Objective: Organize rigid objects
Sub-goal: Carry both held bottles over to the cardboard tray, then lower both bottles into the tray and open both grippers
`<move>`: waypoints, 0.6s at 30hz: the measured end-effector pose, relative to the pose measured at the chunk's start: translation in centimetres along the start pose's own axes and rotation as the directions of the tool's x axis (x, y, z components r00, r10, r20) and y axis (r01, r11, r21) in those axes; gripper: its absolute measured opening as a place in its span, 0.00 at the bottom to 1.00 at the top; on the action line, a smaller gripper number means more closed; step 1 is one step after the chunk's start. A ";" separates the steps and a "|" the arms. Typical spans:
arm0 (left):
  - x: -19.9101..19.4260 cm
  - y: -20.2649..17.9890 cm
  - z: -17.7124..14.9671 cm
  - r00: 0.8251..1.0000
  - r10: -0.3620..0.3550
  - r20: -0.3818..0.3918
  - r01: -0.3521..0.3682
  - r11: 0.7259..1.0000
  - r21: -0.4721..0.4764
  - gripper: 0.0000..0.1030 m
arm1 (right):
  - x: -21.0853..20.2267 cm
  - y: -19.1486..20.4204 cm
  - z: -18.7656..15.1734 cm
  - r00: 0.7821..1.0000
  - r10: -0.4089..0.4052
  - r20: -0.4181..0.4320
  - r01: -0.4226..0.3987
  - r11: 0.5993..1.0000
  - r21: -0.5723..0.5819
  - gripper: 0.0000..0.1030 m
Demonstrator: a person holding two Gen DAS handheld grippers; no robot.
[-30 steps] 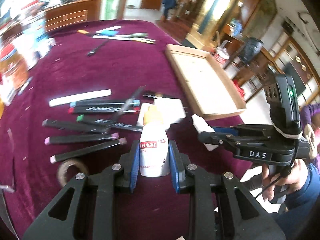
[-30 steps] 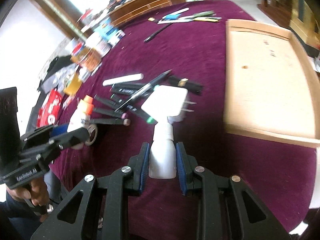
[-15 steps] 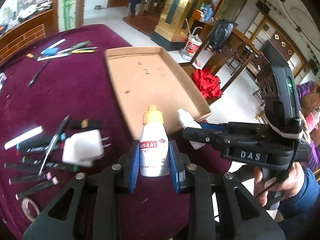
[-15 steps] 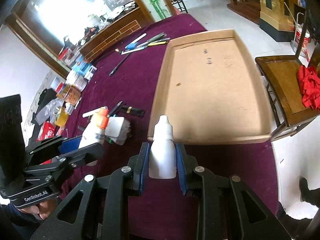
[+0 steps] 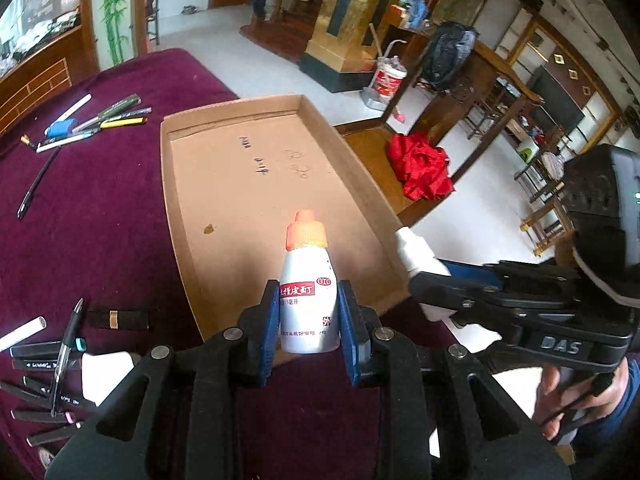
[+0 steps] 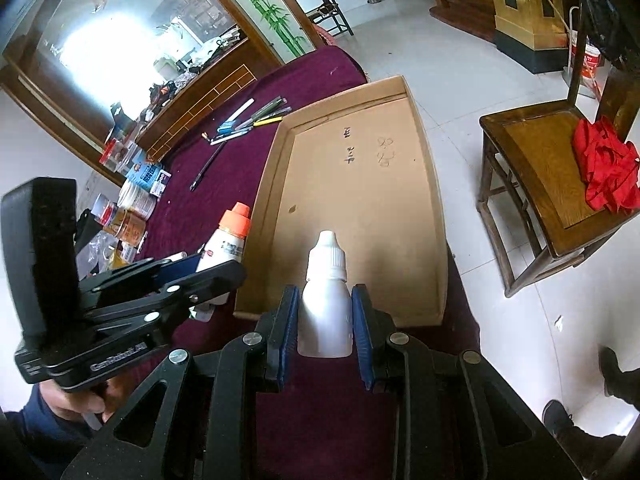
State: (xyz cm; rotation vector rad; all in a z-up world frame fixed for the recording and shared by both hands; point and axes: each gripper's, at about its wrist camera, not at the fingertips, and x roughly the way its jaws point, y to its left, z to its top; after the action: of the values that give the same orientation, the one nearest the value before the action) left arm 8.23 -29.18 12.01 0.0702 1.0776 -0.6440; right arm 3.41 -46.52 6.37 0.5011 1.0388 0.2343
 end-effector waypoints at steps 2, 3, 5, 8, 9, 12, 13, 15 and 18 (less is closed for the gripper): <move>0.7 0.5 0.5 1.000 0.004 -0.007 -0.004 1.000 -0.018 0.24 | 0.5 -0.2 0.7 1.000 0.007 -0.009 -0.007 1.000 0.002 0.23; 1.0 0.7 0.6 1.000 0.007 -0.008 -0.007 1.000 -0.026 0.24 | 0.7 -0.3 1.2 1.000 0.012 -0.013 -0.012 1.000 0.004 0.23; 1.6 1.2 1.2 1.000 0.015 -0.012 -0.016 0.999 -0.038 0.24 | 1.3 -0.3 2.2 1.000 0.015 -0.020 -0.015 1.000 -0.001 0.23; 2.6 2.1 2.3 1.000 0.023 -0.006 -0.023 0.998 -0.060 0.24 | 2.7 -0.4 4.2 0.999 0.027 -0.035 -0.027 1.000 0.008 0.23; 2.9 2.4 2.7 1.000 0.024 -0.006 -0.025 0.998 -0.066 0.24 | 3.1 -0.5 4.9 0.999 0.028 -0.038 -0.028 1.000 0.006 0.23; 4.3 3.6 3.9 0.999 0.044 -0.005 -0.045 0.996 -0.081 0.24 | 4.8 -0.6 7.2 0.998 0.028 -0.050 -0.028 1.000 0.003 0.23; 4.9 4.0 4.3 0.999 0.050 -0.012 -0.051 0.995 -0.090 0.24 | 5.4 -0.7 7.9 0.998 0.026 -0.054 -0.026 1.000 0.000 0.23; 6.1 4.9 5.1 0.998 0.052 -0.018 -0.054 0.992 -0.116 0.24 | 7.1 -0.6 9.7 0.998 0.018 -0.067 -0.019 1.000 -0.011 0.23; 7.7 6.1 6.4 0.998 0.051 -0.022 -0.053 0.988 -0.144 0.24 | 9.7 -0.5 12.2 0.997 0.000 -0.081 -0.003 0.999 -0.032 0.23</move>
State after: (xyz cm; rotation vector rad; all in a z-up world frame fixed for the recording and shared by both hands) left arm 18.84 -29.99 7.19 -0.0214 1.1334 -0.5176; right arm 18.80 -46.37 3.72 0.4667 1.1120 0.2739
